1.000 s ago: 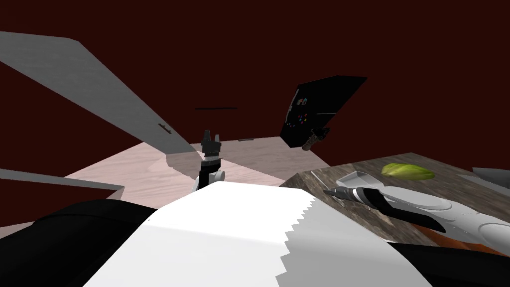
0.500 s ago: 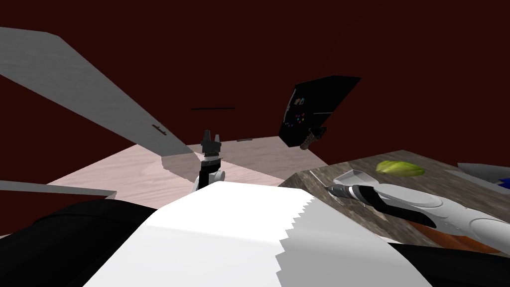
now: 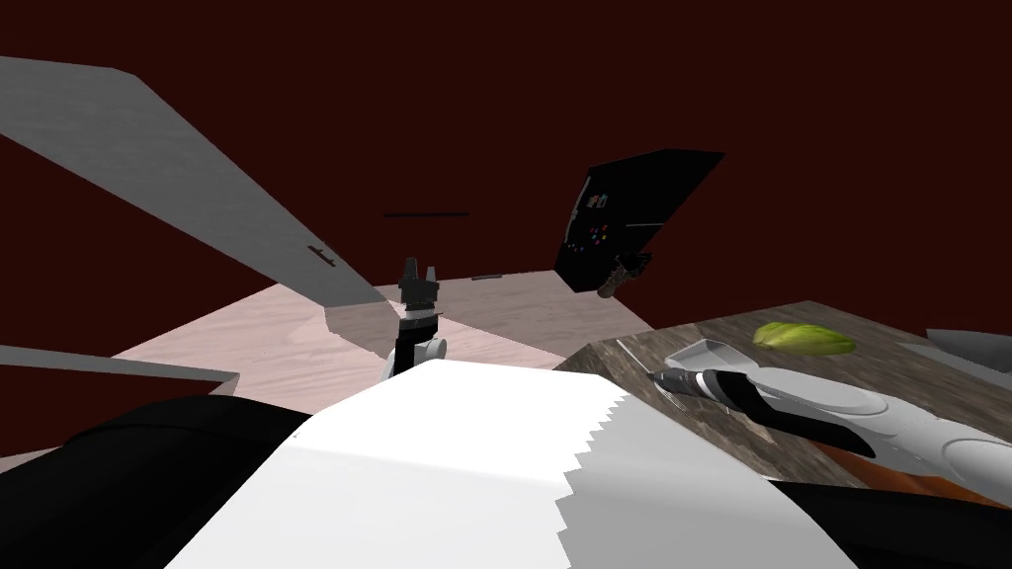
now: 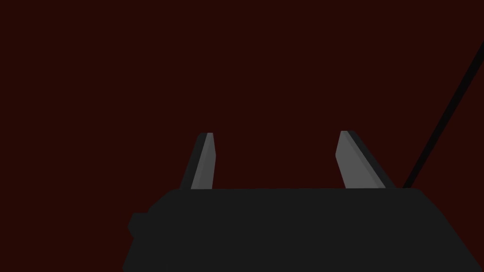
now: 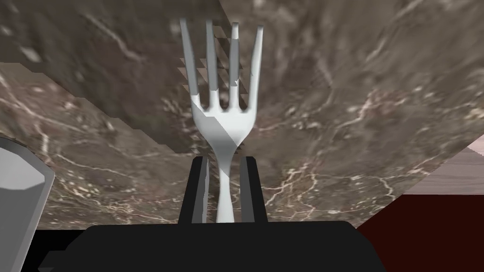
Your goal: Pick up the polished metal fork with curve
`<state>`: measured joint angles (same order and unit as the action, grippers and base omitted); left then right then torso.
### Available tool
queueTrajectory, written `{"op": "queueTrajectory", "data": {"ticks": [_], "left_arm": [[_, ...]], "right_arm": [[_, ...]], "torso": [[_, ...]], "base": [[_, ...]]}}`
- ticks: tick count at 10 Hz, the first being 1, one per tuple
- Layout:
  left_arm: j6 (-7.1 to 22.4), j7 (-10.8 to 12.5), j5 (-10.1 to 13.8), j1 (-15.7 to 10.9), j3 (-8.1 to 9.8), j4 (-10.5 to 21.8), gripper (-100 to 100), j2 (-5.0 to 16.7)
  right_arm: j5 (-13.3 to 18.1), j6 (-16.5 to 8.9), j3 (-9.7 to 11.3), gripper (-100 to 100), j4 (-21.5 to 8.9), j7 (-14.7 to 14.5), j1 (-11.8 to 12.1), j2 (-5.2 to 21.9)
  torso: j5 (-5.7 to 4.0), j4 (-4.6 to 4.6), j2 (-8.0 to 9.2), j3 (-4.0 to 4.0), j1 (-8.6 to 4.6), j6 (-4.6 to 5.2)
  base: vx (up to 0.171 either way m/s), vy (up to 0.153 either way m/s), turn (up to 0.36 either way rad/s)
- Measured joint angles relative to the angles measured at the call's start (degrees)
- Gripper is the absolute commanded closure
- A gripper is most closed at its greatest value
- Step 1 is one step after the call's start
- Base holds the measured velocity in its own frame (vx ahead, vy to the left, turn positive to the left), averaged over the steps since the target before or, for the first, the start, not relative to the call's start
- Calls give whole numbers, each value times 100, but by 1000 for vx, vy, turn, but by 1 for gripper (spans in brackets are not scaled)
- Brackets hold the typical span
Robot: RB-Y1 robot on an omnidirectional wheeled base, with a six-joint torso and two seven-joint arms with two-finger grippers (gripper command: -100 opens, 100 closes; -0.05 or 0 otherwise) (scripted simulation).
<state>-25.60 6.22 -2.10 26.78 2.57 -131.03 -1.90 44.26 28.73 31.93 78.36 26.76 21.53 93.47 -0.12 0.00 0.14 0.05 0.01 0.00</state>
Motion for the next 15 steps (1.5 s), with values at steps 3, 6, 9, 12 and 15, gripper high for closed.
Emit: {"op": "queueTrajectory", "data": {"ticks": [3,6,9,12,15], "left_arm": [[0,0,0,0,0,0,0,0],[0,0,0,0,0,0,0,0],[0,0,0,1,1,0,0,0],[0,0,0,0,0,0,0,0],[0,0,0,1,1,0,0,0]], "right_arm": [[-395,219,1,100,-425,-380,167,-84],[-781,347,-51,100,-652,-676,344,-85],[-1256,491,-132,100,-884,-1008,591,-51],[-1712,674,-176,100,-1251,-1404,814,-104],[-2062,857,-201,100,-1588,-1723,958,-160]], "torso": [[-16,-4,-7,-6,-13,-8],[-21,-6,-16,-11,-27,-9],[-20,-6,-17,-11,-23,-1],[-18,-5,-11,-8,-17,-3],[-16,-6,-15,-10,-21,-1]], "base": [[-40,36,102],[-19,14,79],[-26,29,135],[-33,35,95],[-20,22,82]]}}
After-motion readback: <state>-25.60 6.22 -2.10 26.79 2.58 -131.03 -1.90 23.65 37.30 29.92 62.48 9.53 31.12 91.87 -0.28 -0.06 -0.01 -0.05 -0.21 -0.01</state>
